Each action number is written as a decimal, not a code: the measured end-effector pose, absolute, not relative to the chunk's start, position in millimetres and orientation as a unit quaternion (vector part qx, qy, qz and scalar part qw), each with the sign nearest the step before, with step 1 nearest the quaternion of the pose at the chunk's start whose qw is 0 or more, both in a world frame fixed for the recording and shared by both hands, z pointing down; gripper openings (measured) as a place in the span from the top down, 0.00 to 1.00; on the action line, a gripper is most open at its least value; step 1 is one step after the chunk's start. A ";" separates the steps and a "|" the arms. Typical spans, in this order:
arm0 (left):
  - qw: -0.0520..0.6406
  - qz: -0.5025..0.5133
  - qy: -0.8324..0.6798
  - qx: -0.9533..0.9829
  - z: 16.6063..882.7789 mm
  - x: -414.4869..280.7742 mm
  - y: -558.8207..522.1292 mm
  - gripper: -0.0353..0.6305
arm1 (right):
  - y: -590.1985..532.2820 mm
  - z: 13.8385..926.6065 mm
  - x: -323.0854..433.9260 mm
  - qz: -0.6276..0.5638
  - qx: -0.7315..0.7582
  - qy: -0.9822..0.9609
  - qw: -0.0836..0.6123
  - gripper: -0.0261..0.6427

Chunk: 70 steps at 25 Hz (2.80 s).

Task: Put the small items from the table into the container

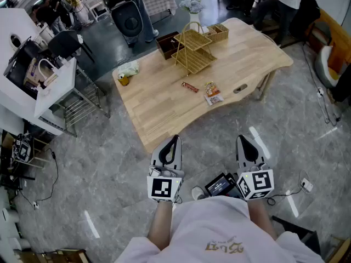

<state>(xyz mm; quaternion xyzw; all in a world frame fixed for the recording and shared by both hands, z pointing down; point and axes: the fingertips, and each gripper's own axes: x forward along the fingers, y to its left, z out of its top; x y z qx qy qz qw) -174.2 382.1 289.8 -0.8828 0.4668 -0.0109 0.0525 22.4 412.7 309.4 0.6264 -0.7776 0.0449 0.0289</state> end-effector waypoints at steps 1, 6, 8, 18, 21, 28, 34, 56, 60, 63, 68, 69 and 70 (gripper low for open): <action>0.056 -0.011 0.465 -0.883 290.8 -174.7 381.2 0.96 | 412.0 310.6 21.7 0.045 0.626 -0.778 0.029 0.93; 0.070 -0.006 0.459 -0.886 292.8 -176.8 378.8 0.96 | 410.1 313.0 18.0 0.048 0.625 -0.778 0.029 0.94; 0.082 0.000 0.458 -0.885 294.8 -179.8 377.3 0.96 | 409.3 313.6 16.9 0.047 0.627 -0.777 0.032 0.94; 0.075 -0.005 0.456 -0.887 295.1 -182.2 373.2 0.96 | 401.7 316.8 18.3 0.063 0.628 -0.775 0.024 0.93; 0.055 -0.009 0.462 -0.885 297.3 -184.1 370.3 0.96 | 398.2 320.2 19.3 0.064 0.630 -0.773 0.023 0.93; 0.063 -0.009 0.456 -0.888 300.8 -187.0 364.6 0.96 | 391.5 323.7 22.3 0.068 0.632 -0.771 0.024 0.93; 0.073 -0.007 0.459 -0.885 303.1 -187.8 340.0 0.96 | 364.0 325.2 27.7 0.074 0.629 -0.774 0.026 0.93; 0.114 -0.039 0.509 -0.852 284.8 -96.3 82.4 0.96 | 89.0 312.1 91.8 0.059 0.525 -0.849 0.008 0.93; 0.107 -0.052 0.525 -0.843 286.7 -83.1 47.2 0.96 | 53.2 311.4 102.0 0.057 0.503 -0.862 0.009 0.93; 0.108 -0.048 0.539 -0.834 283.0 -77.1 30.6 0.96 | 34.2 317.1 106.0 0.056 0.487 -0.871 0.024 0.93; 0.115 -0.077 0.547 -0.826 284.4 -74.6 17.1 0.96 | 9.4 324.7 109.8 0.061 0.473 -0.878 0.031 0.93; 0.113 -0.084 0.548 -0.824 286.4 -74.8 15.2 0.96 | 5.9 325.7 109.7 0.062 0.469 -0.880 0.029 0.93; 0.110 -0.084 0.551 -0.823 287.4 -75.2 12.8 0.96 | 3.0 326.2 109.0 0.064 0.465 -0.882 0.027 0.93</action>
